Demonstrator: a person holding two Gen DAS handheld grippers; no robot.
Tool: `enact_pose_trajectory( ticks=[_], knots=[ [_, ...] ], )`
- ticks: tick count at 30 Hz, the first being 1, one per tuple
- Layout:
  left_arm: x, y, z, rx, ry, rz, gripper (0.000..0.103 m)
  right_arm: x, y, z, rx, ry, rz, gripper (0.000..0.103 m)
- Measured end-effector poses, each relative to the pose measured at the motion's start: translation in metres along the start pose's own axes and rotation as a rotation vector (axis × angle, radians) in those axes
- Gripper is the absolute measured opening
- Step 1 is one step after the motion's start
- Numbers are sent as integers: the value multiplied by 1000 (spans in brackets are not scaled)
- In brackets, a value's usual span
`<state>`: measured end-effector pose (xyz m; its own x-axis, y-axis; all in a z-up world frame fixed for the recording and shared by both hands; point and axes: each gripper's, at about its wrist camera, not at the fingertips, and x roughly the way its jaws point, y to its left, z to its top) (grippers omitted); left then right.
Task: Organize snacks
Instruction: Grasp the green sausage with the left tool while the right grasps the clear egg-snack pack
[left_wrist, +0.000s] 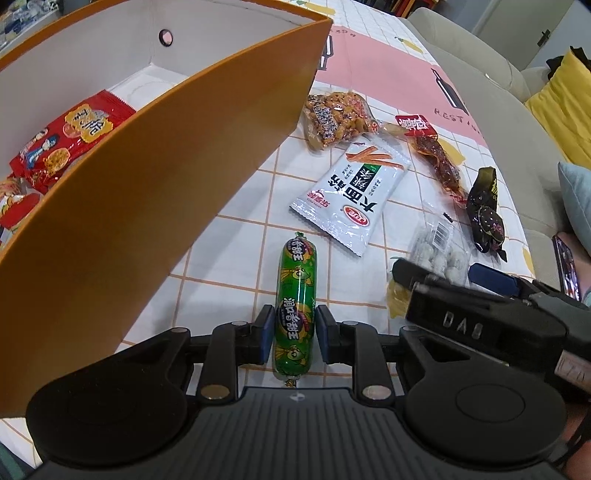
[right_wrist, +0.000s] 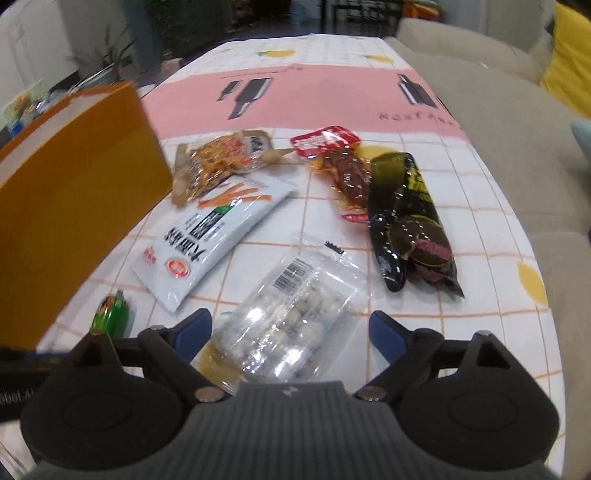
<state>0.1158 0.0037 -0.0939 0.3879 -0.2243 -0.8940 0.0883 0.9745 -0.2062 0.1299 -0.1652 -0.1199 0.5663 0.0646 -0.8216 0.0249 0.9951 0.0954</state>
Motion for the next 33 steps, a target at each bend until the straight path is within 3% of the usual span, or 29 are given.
enact_pose_trajectory(
  ticks=[3,6,9,15,18,22,25,33],
  knots=[
    [0,0,0,8,-6,6,28,-3,7,-6,-83,11,0,82],
    [-1,1,0,8,-16,16,35,-12,5,-15,-155,26,3,79],
    [0,1,1,7,-30,14,45,-19,-5,-19,-153,52,12,79],
    [3,-6,0,60,-58,42,46,-14,-8,-10,-117,0,44,79],
    [4,-8,-1,88,-64,51,43,-7,0,-8,-148,-3,46,76],
    [5,-12,-2,129,-66,65,25,-7,4,-11,-180,-19,37,71],
    [5,-14,-4,143,-64,68,25,-8,4,-11,-178,-28,31,59],
    [-3,-17,-8,164,-74,57,24,-13,5,-11,-177,-26,36,49]
  ],
)
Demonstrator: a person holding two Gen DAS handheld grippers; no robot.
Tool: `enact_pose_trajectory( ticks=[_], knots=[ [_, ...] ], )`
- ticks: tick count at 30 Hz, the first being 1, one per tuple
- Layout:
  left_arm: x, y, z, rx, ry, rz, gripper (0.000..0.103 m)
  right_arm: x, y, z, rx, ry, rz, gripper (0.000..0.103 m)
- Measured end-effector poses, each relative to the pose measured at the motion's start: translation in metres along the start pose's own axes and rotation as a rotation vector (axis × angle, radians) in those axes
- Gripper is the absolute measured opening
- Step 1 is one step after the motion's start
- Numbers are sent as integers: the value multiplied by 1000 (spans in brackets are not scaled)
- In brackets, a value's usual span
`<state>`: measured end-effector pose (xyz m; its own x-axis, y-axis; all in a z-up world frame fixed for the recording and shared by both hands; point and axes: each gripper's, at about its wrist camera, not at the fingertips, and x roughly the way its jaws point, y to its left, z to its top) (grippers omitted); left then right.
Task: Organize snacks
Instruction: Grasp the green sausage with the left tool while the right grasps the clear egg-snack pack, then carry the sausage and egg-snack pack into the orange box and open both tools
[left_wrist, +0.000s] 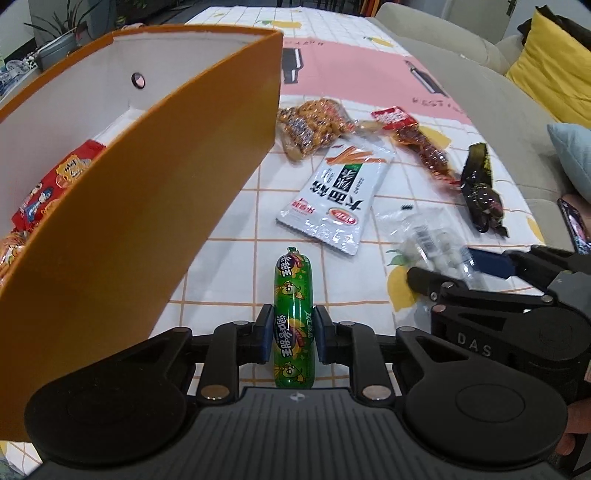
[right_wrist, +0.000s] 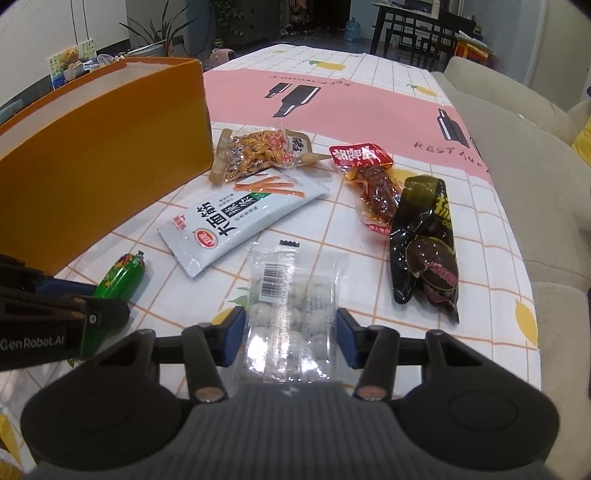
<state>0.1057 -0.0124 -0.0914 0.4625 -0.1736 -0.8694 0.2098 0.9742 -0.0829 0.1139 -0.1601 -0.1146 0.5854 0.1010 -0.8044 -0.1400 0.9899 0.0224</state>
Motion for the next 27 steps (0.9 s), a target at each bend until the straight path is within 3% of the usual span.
enact_pose_trajectory(
  ticks=[5,15,21,27],
  knots=[
    [-20,-2,4,-9,-31,-32,24,-14,3,-1,10,-3,13,49],
    [-79,3,23,-73,-114,-114,24,-70,12,13,-21,-107,34,49],
    [-117,21,45,-105,-177,-128,24,-107,24,42,-67,-215,68,49],
    [-151,50,76,-104,-225,-86,24,-129,48,83,-151,-284,140,49]
  ],
)
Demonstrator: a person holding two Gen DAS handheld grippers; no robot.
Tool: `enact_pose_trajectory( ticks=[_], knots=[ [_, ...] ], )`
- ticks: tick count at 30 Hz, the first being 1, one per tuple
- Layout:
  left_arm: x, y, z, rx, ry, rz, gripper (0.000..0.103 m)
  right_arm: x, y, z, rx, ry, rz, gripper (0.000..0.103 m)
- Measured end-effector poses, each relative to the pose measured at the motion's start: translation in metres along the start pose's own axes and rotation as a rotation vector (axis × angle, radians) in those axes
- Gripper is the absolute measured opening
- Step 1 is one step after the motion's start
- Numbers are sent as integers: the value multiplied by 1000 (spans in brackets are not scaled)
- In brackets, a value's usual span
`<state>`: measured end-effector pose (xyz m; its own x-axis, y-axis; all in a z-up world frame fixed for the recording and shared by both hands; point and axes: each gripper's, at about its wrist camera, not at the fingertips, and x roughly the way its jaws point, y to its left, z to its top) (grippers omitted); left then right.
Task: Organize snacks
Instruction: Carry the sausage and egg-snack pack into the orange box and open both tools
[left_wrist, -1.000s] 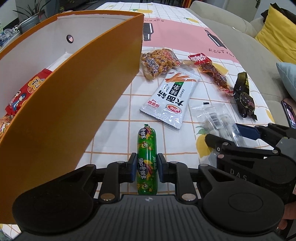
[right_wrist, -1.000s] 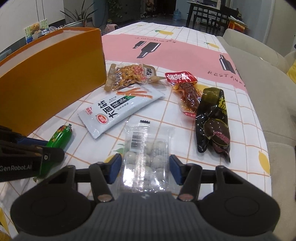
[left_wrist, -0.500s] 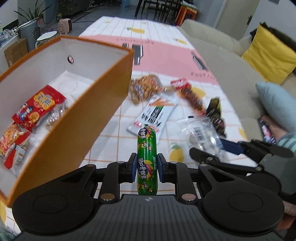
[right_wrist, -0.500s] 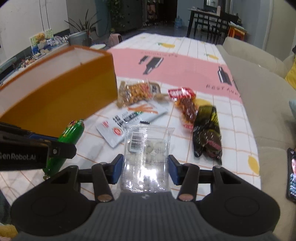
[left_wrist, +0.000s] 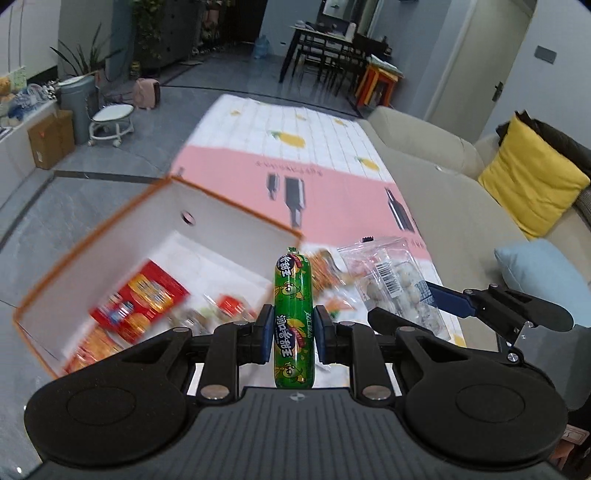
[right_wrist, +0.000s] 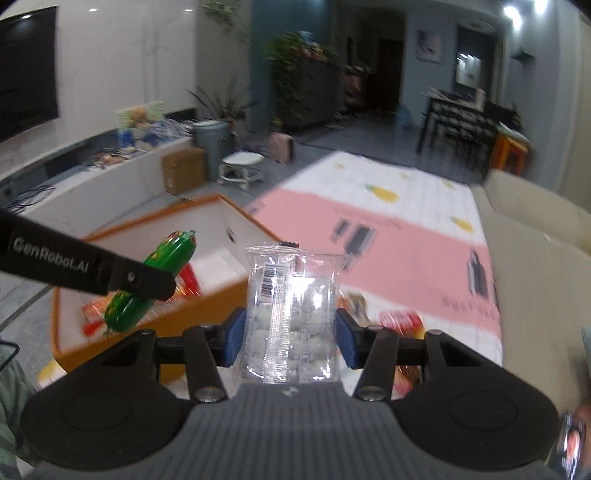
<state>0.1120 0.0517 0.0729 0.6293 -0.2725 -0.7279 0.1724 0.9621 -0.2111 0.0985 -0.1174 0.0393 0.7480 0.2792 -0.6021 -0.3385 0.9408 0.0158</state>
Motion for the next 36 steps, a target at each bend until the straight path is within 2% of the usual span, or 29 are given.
enact_pose_trajectory(
  ticks=[6,11,15,21,27,36],
  knots=[
    [-5,39,27,-54,13,37,24,23,24,44,-98,-16,80,49],
    [15,76,37,-124,73,96,24,60,48,73,-175,9,118,49],
    [36,99,37,-132,122,153,24,94,72,83,-283,39,125,49],
    [68,123,29,-159,206,182,24,143,92,79,-413,121,132,49],
    [93,128,14,-159,283,186,24,182,99,61,-500,209,118,49],
    [119,131,2,-150,356,195,24,211,99,39,-525,311,115,50]
  ],
)
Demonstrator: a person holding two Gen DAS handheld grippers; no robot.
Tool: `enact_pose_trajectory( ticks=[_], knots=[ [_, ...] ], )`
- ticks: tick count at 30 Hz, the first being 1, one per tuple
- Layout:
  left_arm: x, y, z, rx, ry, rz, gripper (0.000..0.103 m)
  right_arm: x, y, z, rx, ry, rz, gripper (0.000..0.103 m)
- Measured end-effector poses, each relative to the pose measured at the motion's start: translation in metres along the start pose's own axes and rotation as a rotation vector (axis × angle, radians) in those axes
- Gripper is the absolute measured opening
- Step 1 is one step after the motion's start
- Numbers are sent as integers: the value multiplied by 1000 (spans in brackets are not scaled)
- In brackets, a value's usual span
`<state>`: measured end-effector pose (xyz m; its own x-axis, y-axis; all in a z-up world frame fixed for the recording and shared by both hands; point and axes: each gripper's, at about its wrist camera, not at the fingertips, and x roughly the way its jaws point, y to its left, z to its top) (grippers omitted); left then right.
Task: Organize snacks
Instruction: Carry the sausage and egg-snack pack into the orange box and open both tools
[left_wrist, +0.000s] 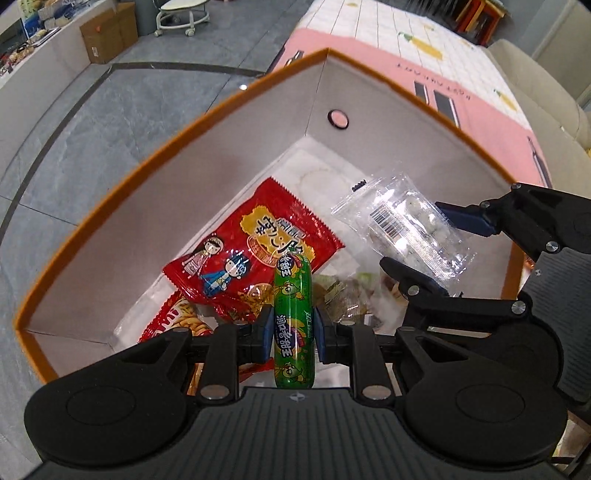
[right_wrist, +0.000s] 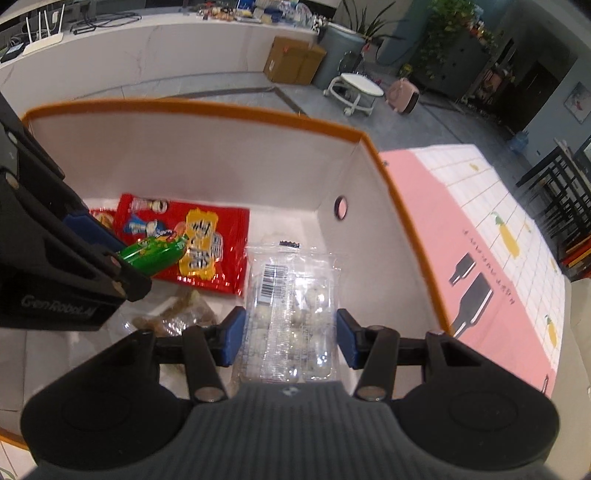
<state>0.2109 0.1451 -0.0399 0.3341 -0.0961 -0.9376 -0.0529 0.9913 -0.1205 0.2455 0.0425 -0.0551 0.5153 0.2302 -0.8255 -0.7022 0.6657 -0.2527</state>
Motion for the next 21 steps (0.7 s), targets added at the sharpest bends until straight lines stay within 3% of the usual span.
enact_pose_trajectory(
  ticks=[11,21],
  knots=[
    [2,-3,-1,-7,5,6,25,3,-3,0,1,23,18,56],
    [-33,0,-6,-40,-81,22,51,-28,-10,8,46,-54,-29,73]
  ],
)
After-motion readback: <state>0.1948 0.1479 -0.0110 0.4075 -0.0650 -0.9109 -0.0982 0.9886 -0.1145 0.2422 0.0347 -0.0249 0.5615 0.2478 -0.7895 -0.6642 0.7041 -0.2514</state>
